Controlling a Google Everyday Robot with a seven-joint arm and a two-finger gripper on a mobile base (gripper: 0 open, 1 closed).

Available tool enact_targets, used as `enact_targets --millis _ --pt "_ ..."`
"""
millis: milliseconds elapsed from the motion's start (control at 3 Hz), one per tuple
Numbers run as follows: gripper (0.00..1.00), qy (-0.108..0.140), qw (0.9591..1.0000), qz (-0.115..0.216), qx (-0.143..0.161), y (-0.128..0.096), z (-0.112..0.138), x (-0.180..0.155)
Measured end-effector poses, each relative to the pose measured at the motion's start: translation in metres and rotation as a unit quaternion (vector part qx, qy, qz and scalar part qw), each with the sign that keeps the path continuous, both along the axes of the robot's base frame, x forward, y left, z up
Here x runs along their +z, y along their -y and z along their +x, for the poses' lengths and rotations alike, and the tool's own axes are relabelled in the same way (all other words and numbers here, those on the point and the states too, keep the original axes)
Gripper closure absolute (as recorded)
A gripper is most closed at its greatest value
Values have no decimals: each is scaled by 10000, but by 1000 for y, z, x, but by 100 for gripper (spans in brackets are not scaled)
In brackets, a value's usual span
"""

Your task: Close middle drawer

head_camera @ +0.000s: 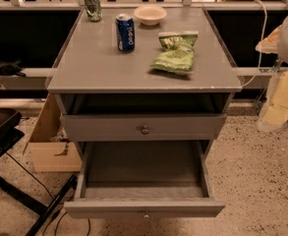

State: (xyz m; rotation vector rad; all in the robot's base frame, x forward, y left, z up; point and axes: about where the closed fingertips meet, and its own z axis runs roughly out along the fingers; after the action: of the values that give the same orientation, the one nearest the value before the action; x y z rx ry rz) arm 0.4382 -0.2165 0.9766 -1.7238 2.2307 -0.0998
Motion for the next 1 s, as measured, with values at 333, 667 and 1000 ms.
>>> enact_targets --millis 333,667,1000 --pt "0 0 10000 0 0 0 0 0" --pt "0 -3 9999 133 -98 2 -1 -32" --pt "0 -127 9980 536 -311 8 -10 -125"
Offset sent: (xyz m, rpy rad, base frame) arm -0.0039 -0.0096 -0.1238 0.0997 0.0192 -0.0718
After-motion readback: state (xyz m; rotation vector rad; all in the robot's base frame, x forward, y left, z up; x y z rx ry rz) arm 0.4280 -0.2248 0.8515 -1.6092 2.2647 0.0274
